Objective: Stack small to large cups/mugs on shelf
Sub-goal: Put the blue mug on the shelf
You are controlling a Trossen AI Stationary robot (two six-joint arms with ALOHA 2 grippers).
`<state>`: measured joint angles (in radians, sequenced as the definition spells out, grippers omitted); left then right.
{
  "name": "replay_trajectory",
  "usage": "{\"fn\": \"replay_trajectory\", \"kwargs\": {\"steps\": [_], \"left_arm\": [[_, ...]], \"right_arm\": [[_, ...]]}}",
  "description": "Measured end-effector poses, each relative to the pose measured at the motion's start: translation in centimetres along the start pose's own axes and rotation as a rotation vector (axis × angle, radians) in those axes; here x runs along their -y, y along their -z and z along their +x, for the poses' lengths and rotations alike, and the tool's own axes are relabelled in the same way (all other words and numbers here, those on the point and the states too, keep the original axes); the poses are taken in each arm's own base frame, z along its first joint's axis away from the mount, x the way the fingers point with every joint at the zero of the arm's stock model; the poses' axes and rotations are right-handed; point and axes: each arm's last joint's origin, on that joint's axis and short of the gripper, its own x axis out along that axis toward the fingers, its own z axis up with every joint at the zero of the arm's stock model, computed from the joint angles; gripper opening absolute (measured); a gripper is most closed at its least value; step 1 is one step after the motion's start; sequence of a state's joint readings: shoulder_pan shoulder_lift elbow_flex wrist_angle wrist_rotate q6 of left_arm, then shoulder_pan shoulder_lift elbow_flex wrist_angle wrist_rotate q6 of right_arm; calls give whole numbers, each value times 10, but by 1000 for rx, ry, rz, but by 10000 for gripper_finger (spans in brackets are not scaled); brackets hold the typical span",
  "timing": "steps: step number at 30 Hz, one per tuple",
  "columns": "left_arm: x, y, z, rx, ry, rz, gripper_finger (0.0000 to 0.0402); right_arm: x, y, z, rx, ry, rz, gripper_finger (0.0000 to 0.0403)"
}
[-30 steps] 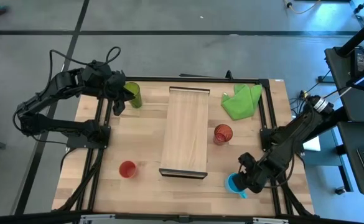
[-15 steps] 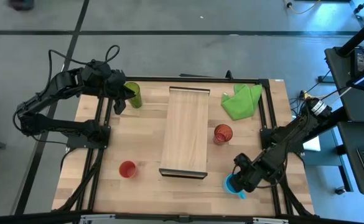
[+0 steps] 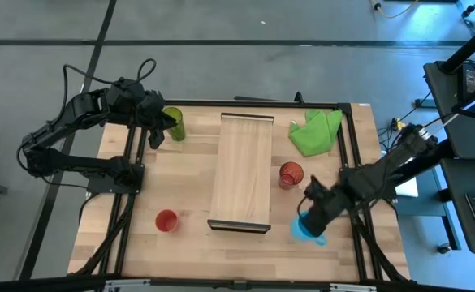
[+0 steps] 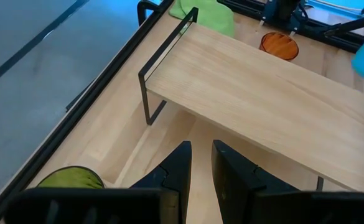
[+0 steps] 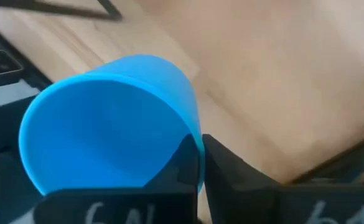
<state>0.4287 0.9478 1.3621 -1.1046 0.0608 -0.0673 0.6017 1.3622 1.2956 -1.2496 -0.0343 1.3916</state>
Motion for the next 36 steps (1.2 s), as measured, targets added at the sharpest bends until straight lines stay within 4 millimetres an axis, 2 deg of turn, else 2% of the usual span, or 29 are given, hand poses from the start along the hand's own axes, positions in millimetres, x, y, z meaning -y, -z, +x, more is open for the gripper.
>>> {"fn": "replay_trajectory", "kwargs": {"steps": [3,6,9,14,20,26,31,36], "left_arm": [[0,0,1,-2,0,21,57],[0,-1,2,-5,-8,31,57],[-1,-1,3,-10,-25,42,57],[-1,-2,5,-16,-27,48,57],[-2,-2,8,-24,-56,52,57],[-2,-2,7,-22,-72,52,57],[-2,-3,7,-20,-73,52,57],[-2,-3,7,-20,-77,52,57]], "right_arm": [[-3,-22,-30,64,28,-98,8],[2,-53,-50,82,92,-123,8],[6,-86,-62,80,142,-145,9],[6,-145,-76,113,95,-222,12],[4,-216,-78,188,144,-419,14],[20,-271,-76,221,219,-592,15],[41,-305,-73,222,261,-709,15],[59,-320,-63,172,214,-733,16]]}}
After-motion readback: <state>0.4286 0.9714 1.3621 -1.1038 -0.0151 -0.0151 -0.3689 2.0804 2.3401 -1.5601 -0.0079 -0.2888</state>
